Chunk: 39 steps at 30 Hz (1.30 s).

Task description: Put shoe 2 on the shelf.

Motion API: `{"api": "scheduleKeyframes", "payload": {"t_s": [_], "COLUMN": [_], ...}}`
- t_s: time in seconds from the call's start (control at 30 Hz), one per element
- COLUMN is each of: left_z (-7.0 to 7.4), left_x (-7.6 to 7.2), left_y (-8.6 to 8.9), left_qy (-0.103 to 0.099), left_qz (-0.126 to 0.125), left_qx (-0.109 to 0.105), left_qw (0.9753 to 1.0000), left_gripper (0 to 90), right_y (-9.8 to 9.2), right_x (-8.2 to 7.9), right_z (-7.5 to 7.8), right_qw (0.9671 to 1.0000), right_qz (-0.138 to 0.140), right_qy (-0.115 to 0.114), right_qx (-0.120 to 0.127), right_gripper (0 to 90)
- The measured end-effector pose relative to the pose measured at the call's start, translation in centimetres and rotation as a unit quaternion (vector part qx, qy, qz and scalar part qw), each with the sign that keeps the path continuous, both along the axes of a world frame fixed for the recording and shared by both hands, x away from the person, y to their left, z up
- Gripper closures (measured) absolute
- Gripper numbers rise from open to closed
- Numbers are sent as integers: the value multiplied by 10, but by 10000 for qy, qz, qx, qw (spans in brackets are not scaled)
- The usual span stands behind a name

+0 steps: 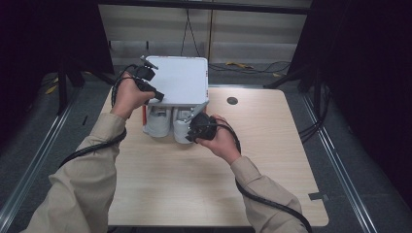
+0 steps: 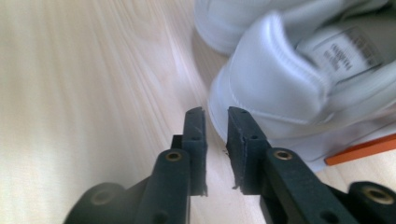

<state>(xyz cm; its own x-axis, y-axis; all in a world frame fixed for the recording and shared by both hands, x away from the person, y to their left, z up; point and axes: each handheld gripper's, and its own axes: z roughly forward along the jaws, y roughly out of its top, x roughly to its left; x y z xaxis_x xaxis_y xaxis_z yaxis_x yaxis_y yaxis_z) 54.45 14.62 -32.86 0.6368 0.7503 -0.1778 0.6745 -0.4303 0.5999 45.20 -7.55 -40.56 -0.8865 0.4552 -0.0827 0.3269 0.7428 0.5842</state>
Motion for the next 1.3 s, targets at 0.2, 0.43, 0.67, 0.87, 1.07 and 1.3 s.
{"api": "scheduleKeyframes", "payload": {"t_s": [0.2, 0.43, 0.67, 0.87, 1.07, 1.3], "left_z": [1, 0, 0, 2, 5, 4], "left_x": [0, 0, 0, 0, -8, -28], "left_y": [-1, -1, 1, 3, 8, 15], "left_qy": [1, -38, -30, 10, 57, -64], "left_qz": [-4, -28, -14, 11, 75, 51], "left_qx": [28, 49, -32, -42, -12, -96], "left_qw": [10000, 10000, 10000, 10000, 10000, 9999], "left_gripper": [900, 900, 900, 900, 733, 515], "right_y": [7, 17, 28, 20, -9, -49], "right_x": [9, 25, 33, 24, 4, -11], "right_z": [-21, -26, -28, -27, -21, -26], "right_qw": [9993, 9992, 9992, 9997, 9986, 9941], "right_qz": [-272, -335, -312, -232, -257, -651], "right_qy": [-145, -227, -241, 20, 471, 793], "right_qx": [-188, -45, -33, 38, -1, 357], "right_gripper": [900, 900, 900, 792, 533, 333]}}
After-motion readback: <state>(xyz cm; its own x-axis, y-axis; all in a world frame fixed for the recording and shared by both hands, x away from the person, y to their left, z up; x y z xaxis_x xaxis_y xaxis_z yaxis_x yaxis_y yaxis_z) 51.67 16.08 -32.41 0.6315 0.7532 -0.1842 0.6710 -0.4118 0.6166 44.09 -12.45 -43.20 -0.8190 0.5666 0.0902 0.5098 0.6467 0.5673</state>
